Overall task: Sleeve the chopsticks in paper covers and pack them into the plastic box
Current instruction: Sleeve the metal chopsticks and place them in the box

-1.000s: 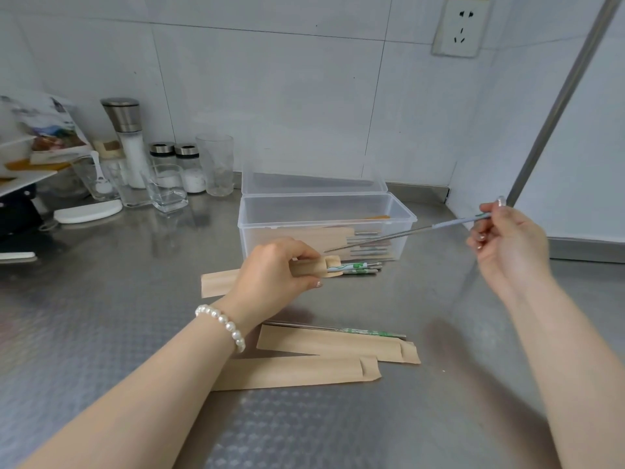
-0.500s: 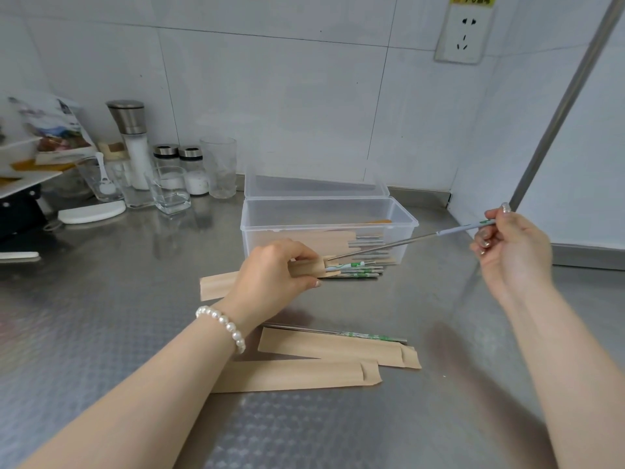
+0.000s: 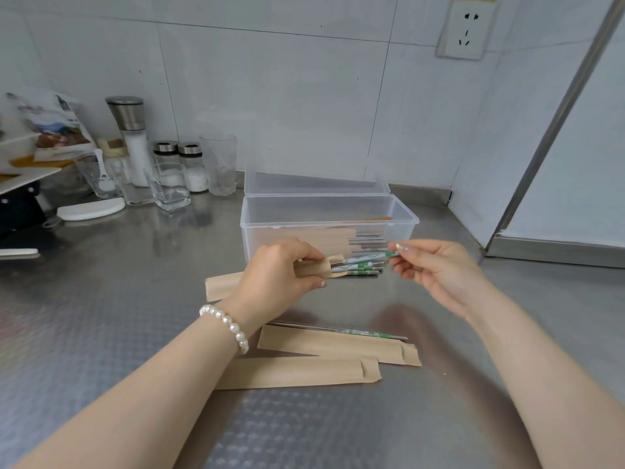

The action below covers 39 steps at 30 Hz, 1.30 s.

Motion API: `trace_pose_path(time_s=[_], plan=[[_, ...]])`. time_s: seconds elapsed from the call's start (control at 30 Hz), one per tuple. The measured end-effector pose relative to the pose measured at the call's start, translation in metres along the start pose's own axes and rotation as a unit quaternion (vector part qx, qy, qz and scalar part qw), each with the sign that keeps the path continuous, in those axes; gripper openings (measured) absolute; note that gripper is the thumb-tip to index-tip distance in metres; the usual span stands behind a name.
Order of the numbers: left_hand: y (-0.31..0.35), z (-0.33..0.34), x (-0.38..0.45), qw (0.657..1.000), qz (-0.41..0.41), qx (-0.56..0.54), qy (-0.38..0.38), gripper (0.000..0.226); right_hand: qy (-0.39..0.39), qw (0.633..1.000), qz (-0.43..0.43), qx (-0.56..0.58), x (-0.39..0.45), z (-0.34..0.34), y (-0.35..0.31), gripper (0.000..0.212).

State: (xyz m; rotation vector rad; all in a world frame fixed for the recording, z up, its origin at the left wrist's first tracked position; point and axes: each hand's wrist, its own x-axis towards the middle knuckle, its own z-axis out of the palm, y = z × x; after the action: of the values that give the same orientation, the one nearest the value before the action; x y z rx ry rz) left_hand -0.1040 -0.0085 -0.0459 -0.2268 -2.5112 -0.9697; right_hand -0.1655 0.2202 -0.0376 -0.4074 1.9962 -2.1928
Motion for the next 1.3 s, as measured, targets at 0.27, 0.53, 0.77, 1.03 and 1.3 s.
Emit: trace_pose_path(time_s=[0.27, 0.53, 0.77, 1.03, 1.3], plan=[[0.001, 0.004, 0.000, 1.000, 0.016, 0.014, -0.011, 0.031, -0.041, 0.999, 0.033, -0.014, -0.002, 0.013, 0.007, 0.014], [0.001, 0.005, 0.000, 0.999, 0.030, 0.034, -0.016, 0.031, -0.035, 0.996, 0.075, -0.036, -0.003, 0.018, 0.007, 0.013], [-0.002, 0.007, 0.001, 0.999, 0.030, 0.033, -0.013, 0.030, -0.038, 0.994, 0.082, -0.054, -0.004, 0.023, 0.007, 0.014], [-0.003, 0.007, 0.001, 0.999, 0.030, 0.021, -0.008, 0.031, -0.045, 0.995, 0.090, -0.001, -0.004, 0.028, 0.007, 0.019], [-0.009, -0.027, 0.008, 0.996, -0.056, 0.046, 0.055, 0.035, 0.009, 0.997, 0.062, 0.035, -0.001, 0.009, -0.004, 0.020]])
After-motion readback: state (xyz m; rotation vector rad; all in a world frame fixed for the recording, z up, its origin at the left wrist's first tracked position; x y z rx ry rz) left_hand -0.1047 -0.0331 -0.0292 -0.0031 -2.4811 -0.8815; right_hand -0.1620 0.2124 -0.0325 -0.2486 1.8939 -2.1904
